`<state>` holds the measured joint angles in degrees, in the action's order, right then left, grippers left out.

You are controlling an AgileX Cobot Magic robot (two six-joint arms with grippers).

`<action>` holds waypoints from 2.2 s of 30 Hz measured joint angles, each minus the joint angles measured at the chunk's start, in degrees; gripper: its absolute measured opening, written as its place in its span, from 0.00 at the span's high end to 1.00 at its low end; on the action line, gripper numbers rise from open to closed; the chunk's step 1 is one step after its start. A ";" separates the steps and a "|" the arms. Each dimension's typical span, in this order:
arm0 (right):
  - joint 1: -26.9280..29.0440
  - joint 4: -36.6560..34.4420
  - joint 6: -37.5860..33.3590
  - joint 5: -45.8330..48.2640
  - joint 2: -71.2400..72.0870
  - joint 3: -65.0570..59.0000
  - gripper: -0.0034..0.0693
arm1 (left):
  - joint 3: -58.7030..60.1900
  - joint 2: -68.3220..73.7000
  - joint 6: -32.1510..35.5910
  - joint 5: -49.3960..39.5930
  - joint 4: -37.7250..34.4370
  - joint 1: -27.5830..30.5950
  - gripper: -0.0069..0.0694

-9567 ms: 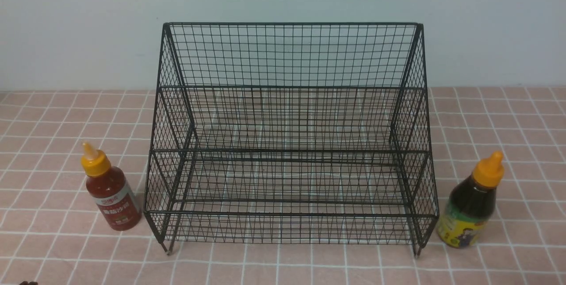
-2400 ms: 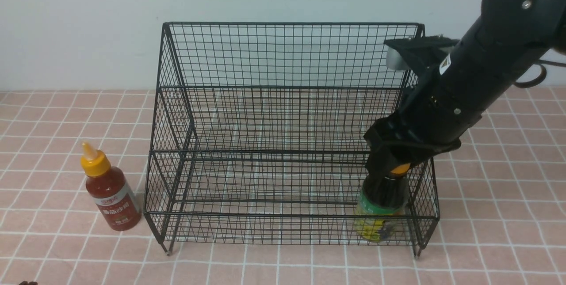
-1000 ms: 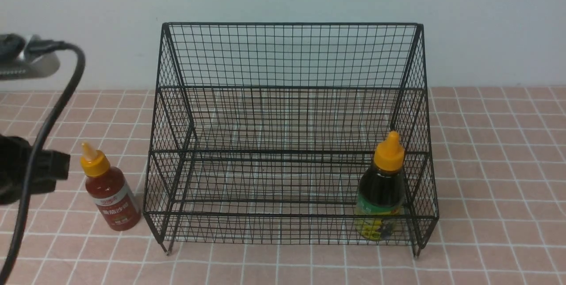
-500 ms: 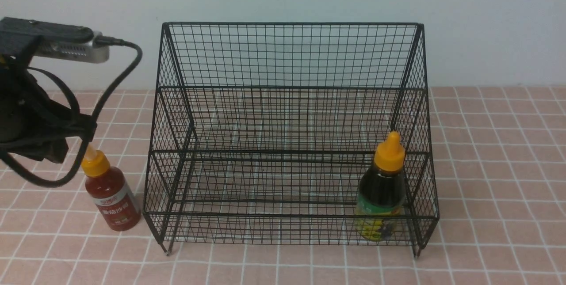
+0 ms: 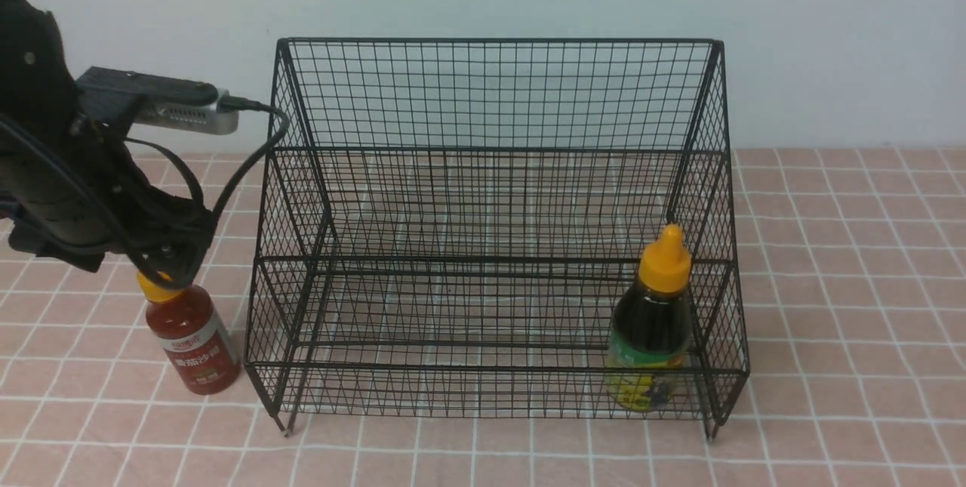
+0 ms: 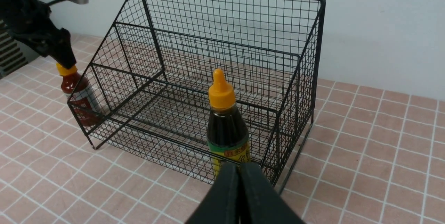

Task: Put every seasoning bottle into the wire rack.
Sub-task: Use the left arm to grab the condiment bottle closest to it, then use the left arm to put the condiment bottle back on the shelf

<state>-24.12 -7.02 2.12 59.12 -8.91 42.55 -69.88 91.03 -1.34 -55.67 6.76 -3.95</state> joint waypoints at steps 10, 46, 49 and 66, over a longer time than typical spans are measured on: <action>0.00 -0.97 0.01 -0.14 0.00 0.00 0.97 | 0.00 4.79 0.00 1.11 -0.11 0.00 0.24; 0.00 0.47 0.18 -5.74 0.00 0.00 0.97 | -13.23 -14.15 -5.67 -17.20 -9.34 -13.23 0.53; 0.00 0.47 0.18 -5.74 0.00 0.00 0.97 | -13.23 -12.47 -7.43 -17.20 -7.24 -17.63 0.53; 0.00 0.47 0.18 -5.74 0.00 0.00 0.97 | -13.23 -1.42 -12.24 -12.70 -1.20 -24.02 0.53</action>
<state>-24.12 -6.55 2.30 53.38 -8.91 42.55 -83.11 89.61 -13.58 -68.37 5.55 -27.97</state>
